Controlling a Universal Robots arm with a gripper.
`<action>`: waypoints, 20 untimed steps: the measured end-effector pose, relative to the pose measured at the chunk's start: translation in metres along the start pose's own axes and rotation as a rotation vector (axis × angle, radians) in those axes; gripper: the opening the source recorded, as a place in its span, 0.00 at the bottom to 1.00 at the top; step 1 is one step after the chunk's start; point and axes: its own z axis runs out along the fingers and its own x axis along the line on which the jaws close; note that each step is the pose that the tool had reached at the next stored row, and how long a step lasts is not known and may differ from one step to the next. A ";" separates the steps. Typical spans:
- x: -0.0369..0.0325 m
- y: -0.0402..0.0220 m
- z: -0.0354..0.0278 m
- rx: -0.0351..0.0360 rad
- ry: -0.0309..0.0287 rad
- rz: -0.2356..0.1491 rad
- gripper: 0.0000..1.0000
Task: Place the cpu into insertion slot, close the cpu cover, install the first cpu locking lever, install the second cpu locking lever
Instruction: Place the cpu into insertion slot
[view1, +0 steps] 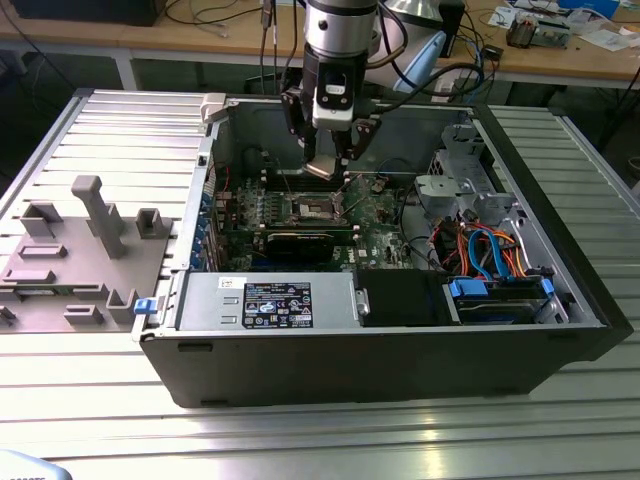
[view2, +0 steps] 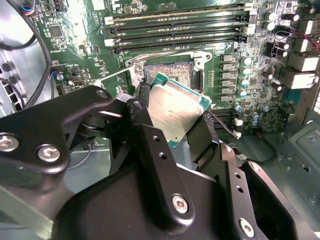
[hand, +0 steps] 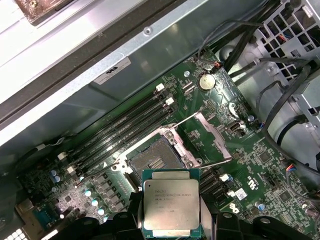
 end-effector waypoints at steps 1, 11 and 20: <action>0.0000 0.0000 0.0001 0.0000 0.0000 0.000 0.55; 0.0000 0.0000 0.0020 0.0000 0.0001 0.005 0.55; 0.0000 0.0000 0.0035 -0.0001 0.0001 0.009 0.55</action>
